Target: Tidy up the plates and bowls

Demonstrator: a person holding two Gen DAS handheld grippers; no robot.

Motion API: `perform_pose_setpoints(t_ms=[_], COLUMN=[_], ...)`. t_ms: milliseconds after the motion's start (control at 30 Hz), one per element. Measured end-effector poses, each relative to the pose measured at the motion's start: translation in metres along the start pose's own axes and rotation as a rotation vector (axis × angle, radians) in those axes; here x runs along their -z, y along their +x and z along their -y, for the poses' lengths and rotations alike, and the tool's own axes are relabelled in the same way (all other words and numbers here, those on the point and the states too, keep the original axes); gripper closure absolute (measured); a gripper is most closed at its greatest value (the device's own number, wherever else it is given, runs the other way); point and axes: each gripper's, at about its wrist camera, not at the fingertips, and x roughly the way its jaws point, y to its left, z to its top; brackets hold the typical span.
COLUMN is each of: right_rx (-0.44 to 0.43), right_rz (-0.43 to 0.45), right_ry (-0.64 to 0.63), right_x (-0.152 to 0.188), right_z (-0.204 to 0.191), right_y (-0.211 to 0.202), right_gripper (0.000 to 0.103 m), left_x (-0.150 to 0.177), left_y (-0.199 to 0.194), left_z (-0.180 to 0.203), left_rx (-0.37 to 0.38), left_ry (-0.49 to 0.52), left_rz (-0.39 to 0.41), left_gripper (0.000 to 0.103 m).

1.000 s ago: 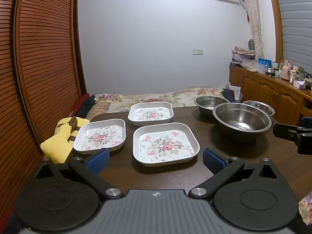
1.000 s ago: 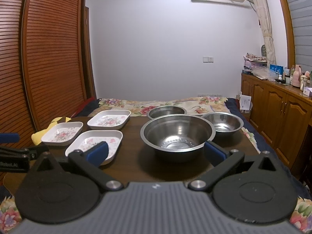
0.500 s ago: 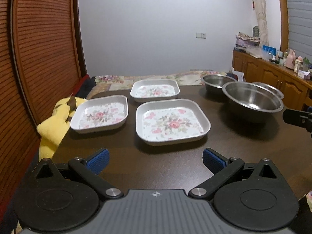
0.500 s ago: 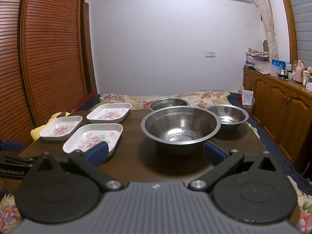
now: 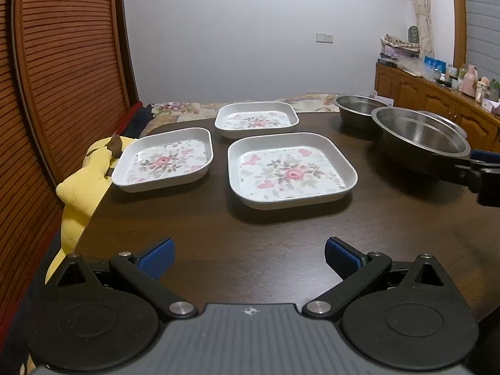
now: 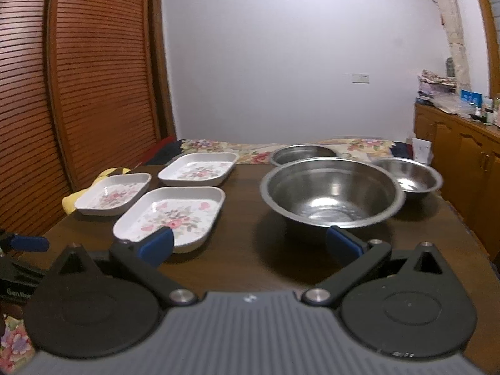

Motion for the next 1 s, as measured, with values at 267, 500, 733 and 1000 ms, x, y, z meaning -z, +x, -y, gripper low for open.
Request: perform_pose_setpoints(t_ms=[267, 500, 733, 1000], right_rx=[-0.110, -0.138, -0.149, -0.127], right_rz=[-0.040, -0.071, -0.108, -0.165], right_ry=[-0.054, -0.064, -0.052, -0.018], right_x=[-0.006, -0.010, -0.014, -0.011], right_z=[-0.026, -0.036, -0.040, -0.034], right_y=[0.025, 0.044, 0.067, 0.088], right_gripper=[0.000, 0.000, 0.017, 0.044], left_x=[-0.009, -0.019, -0.037, -0.050], left_y=[0.018, 0.030, 0.048, 0.071], left_z=[-0.028, -0.053, -0.063, -0.059], left_rx=[-0.001, 0.035, 0.096, 0.154], left_ry=[-0.041, -0.074, -0.079, -0.068], left_rz=[-0.009, 0.029, 0.031, 0.006], left_gripper=[0.000, 0.001, 0.016, 0.043])
